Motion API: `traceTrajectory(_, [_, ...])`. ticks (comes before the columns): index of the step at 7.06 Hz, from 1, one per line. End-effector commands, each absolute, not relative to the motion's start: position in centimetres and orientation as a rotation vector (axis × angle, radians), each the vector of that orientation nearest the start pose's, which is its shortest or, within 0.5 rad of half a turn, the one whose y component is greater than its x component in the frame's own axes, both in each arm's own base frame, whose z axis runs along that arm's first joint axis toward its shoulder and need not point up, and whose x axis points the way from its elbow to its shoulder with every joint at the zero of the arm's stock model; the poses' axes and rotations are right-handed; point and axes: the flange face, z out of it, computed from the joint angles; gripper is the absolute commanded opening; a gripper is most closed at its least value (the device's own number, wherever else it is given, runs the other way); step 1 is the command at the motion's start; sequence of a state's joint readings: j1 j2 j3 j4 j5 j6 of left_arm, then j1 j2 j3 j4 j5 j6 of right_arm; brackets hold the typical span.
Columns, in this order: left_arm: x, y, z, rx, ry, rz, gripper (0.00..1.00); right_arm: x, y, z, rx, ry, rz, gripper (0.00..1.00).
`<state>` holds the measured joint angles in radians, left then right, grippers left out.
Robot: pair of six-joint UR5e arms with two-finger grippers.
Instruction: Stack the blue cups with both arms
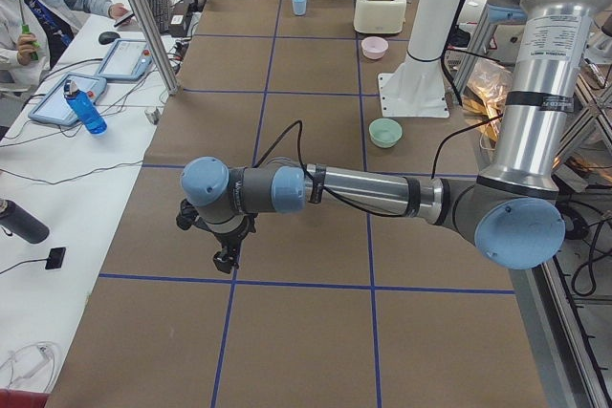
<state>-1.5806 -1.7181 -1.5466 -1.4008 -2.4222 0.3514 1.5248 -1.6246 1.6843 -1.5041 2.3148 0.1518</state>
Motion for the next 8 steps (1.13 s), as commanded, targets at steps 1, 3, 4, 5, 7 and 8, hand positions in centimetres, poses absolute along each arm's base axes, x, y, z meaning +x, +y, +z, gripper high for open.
traceTrajectory(1, [-6.1, -55.0, 60.0, 0.105, 0.847, 0.291, 1.0, 4.3, -48.2, 61.8, 0.094, -0.755, 0.022, 1.0])
traceTrajectory(3, [-3.0, -55.3, 59.1, 0.07, 0.853, 0.279, 1.0, 4.2, -48.6, 60.9, 0.201, -0.76, -0.028, 1.0])
traceTrajectory(4, [-0.9, -55.4, 56.9, 0.052, 0.854, 0.237, 1.0, 4.2, -48.6, 60.5, 0.267, -0.764, -0.049, 1.0])
traceTrajectory(5, [1.3, -55.0, 53.8, 0.05, 0.857, 0.204, 0.99, 2.8, -49.1, 60.2, 0.271, -0.76, -0.078, 1.0])
traceTrajectory(7, [3.3, -53.4, 52.8, 0.073, 0.865, 0.178, 0.99, 0.5, -48.9, 60.5, 0.236, -0.795, -0.12, 1.0])
traceTrajectory(8, [7.0, -51.8, 53.3, 0.091, 0.883, 0.147, 0.99, -1.8, -49.2, 59.9, 0.227, -0.801, -0.16, 1.0])
